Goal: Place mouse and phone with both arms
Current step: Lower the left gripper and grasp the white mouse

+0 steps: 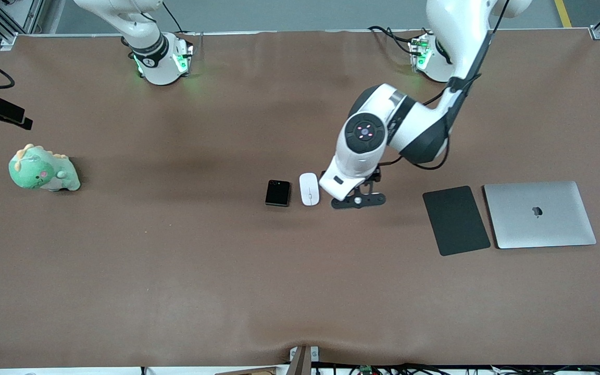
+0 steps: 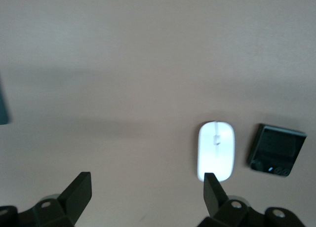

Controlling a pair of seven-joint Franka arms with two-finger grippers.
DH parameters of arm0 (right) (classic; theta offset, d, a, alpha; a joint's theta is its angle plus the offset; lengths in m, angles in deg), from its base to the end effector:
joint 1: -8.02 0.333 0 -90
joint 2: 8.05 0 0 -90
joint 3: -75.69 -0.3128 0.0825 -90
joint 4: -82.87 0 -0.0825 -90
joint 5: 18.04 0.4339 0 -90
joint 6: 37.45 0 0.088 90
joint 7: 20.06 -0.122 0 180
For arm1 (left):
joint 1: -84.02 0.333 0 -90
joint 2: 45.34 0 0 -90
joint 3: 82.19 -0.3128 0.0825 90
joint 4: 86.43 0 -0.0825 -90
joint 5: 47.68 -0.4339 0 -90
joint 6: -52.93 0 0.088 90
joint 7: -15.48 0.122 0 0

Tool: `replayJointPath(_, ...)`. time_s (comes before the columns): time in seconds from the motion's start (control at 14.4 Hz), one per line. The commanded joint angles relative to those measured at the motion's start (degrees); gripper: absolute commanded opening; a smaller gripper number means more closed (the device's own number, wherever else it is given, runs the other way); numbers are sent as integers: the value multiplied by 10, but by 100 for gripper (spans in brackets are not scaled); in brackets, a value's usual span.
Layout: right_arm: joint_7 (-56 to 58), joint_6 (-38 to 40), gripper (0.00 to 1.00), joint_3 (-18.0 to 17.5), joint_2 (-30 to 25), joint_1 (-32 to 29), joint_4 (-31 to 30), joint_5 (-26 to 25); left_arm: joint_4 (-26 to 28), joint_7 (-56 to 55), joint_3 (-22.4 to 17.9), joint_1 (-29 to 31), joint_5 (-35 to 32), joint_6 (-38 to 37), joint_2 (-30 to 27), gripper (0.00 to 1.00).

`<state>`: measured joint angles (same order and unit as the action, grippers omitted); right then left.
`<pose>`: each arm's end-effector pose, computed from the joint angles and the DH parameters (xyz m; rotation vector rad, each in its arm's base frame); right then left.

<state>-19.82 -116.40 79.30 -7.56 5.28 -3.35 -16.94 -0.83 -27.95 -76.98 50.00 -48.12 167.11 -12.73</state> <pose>0.5811 -0.0619 0.6196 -3.1041 0.1620 0.2088 0.5780 -0.4601 0.2931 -3.1235 -0.1289 0.1238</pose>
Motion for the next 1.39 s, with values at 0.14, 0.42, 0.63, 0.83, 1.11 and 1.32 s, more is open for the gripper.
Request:
replayJointPath(0.14,4,5,100,-2,-4,1,0,-10,-20,-56,-7,-36,-8,88,75,100)
replayJointPath(0.42,3,4,100,-2,-4,1,0,-10,-22,-105,-7,-53,-6,131,111,100)
replayJointPath(0.63,3,5,100,-2,-4,1,0,-10,-35,-126,-8,-65,-7,143,134,100)
replayJointPath(0.83,4,6,100,-2,-4,1,-1,-10,-36,-134,-9,-77,-13,155,150,100)
replayJointPath(1.11,4,4,100,-1,-4,0,5,-10,-36,-134,-9,-78,-20,155,164,93)
replayJointPath(1.32,4,5,100,-2,-3,3,5,-10,-35,-134,-9,-82,-20,156,170,74)
